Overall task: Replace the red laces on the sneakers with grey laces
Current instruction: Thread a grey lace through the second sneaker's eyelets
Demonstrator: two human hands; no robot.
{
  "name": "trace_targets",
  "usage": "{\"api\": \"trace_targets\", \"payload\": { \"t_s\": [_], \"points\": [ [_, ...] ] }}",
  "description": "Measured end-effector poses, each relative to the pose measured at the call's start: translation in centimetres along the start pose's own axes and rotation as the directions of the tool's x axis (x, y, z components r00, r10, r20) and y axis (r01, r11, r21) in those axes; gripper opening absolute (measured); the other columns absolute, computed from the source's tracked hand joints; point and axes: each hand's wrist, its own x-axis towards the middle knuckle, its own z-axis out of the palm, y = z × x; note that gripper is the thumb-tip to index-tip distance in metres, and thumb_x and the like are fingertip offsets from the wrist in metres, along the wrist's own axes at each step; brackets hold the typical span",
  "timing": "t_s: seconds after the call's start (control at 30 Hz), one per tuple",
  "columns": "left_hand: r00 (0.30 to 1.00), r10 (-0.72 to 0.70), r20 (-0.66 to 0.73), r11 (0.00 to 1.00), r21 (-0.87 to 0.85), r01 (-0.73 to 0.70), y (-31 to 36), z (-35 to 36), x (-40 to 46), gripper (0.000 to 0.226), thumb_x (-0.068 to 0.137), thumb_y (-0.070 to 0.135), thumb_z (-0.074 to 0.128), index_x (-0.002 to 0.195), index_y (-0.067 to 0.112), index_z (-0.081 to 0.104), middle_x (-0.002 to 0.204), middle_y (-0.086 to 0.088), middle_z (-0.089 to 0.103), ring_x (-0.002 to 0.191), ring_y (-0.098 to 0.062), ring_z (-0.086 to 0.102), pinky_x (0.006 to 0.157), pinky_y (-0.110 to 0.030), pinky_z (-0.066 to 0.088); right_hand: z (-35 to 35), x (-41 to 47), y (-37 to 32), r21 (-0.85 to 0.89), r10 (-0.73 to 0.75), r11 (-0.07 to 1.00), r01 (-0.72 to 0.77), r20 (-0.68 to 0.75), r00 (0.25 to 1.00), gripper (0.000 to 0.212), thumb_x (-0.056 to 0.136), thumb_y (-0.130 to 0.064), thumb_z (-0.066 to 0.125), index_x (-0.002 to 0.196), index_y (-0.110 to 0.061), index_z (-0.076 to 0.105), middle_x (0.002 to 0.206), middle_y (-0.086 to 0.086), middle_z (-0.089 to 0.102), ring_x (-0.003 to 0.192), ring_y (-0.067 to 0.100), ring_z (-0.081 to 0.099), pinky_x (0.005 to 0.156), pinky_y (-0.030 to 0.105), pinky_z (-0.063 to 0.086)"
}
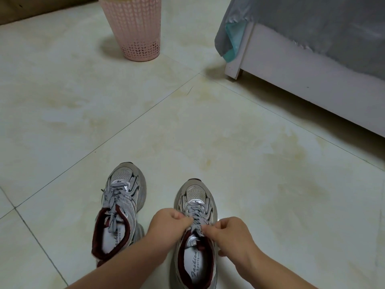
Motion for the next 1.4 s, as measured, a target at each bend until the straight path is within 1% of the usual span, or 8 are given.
{"api": "trace_targets", "payload": {
  "t_s": [0.23,0.33,0.57,0.7,0.83,1.07,1.2,1.4],
  "points": [
    [0.988,0.105,0.112,0.908,-0.416,-0.049,1.6,0.2,-1.0,0.019,0.088,-0.005,0.051,0.071,0.004,0.054,0.056,-0.005,0.064,0.041,-0.005,0.056,0.039,-0.011,0.04,0.3,-0.4,-1.2,0.391,-0.057,0.919,0.054,-0.003,0.998,0.023,0.09,-0.003,0.053,0.068,-0.008,0.057,0.063,0.006,0.06,0.053,0.012,0.047,0.053,0.02,0.041],
    [0.98,0.142,0.138,0.922,-0.378,-0.08,1.6,0.2,-0.9,0.021,0.091,-0.004,0.046,0.072,0.004,0.052,0.049,0.002,0.059,0.039,-0.003,0.05,0.04,-0.011,0.038,0.4,-0.5,-1.4,0.487,-0.033,0.873,0.014,0.031,0.999,0.024,0.093,-0.001,0.048,0.07,-0.007,0.053,0.06,0.005,0.058,0.046,0.01,0.041,0.047,0.018,0.036],
    [1.0,-0.007,0.018,0.898,-0.44,0.014,0.0,0.0,-0.1,0.025,0.091,-0.005,0.043,0.069,0.006,0.048,0.047,0.0,0.05,0.046,-0.013,0.04,0.048,-0.022,0.035,0.3,0.3,-0.7,0.358,-0.049,0.933,0.033,0.036,0.998,0.044,0.09,0.0,0.051,0.047,-0.012,0.05,0.046,0.001,0.047,0.037,0.007,0.033,0.044,0.018,0.028],
    [0.927,0.368,-0.066,0.925,-0.074,-0.373,0.9,-0.2,-0.8,0.027,0.085,0.001,0.057,0.066,0.021,0.054,0.067,0.003,0.061,0.061,-0.007,0.053,0.058,-0.011,0.04,0.6,0.7,-1.1,0.24,-0.141,0.961,0.14,-0.011,0.99,0.037,0.082,-0.005,0.059,0.047,-0.016,0.055,0.046,-0.003,0.051,0.041,0.005,0.039,0.05,0.018,0.032],
    [0.715,0.699,0.0,0.676,0.327,-0.66,2.1,-0.5,-0.6,0.013,0.076,0.018,0.062,0.065,0.026,0.062,0.09,0.022,0.057,0.096,0.003,0.048,0.087,-0.013,0.033,1.1,0.7,-1.5,0.171,-0.209,0.965,0.198,0.051,0.977,0.026,0.085,-0.008,0.057,0.059,-0.011,0.057,0.051,-0.002,0.048,0.049,0.008,0.038,0.051,0.017,0.032],
    [0.9,0.426,0.09,0.902,0.038,-0.431,1.8,-0.4,-0.1,0.033,0.086,0.004,0.057,0.065,0.03,0.059,0.056,0.012,0.056,0.055,-0.004,0.05,0.06,-0.02,0.046,0.6,0.4,-1.9,0.178,-0.216,0.966,0.189,0.144,0.966,0.025,0.086,-0.014,0.057,0.064,-0.003,0.057,0.06,0.008,0.049,0.059,0.015,0.038,0.056,0.023,0.032],
    [0.901,0.409,0.143,0.907,0.039,-0.418,0.8,-0.1,-0.4,0.029,0.088,0.001,0.051,0.078,0.028,0.056,0.06,0.01,0.059,0.061,-0.001,0.054,0.067,-0.019,0.046,0.3,0.6,-2.2,0.27,-0.144,0.957,0.108,0.117,0.983,0.019,0.084,-0.005,0.056,0.066,-0.007,0.053,0.055,0.003,0.058,0.048,0.011,0.045,0.047,0.017,0.037],
    [0.884,0.46,0.086,0.876,0.119,-0.467,0.3,-0.3,-0.4,0.028,0.072,0.004,0.072,0.067,0.029,0.061,0.053,0.013,0.058,0.046,0.002,0.047,0.051,-0.008,0.037,-0.1,0.9,-2.3,0.32,-0.126,0.943,0.093,0.084,0.988,0.019,0.08,0.004,0.058,0.078,-0.009,0.045,0.054,0.002,0.051,0.041,0.008,0.045,0.043,0.017,0.038]
  ]
}}
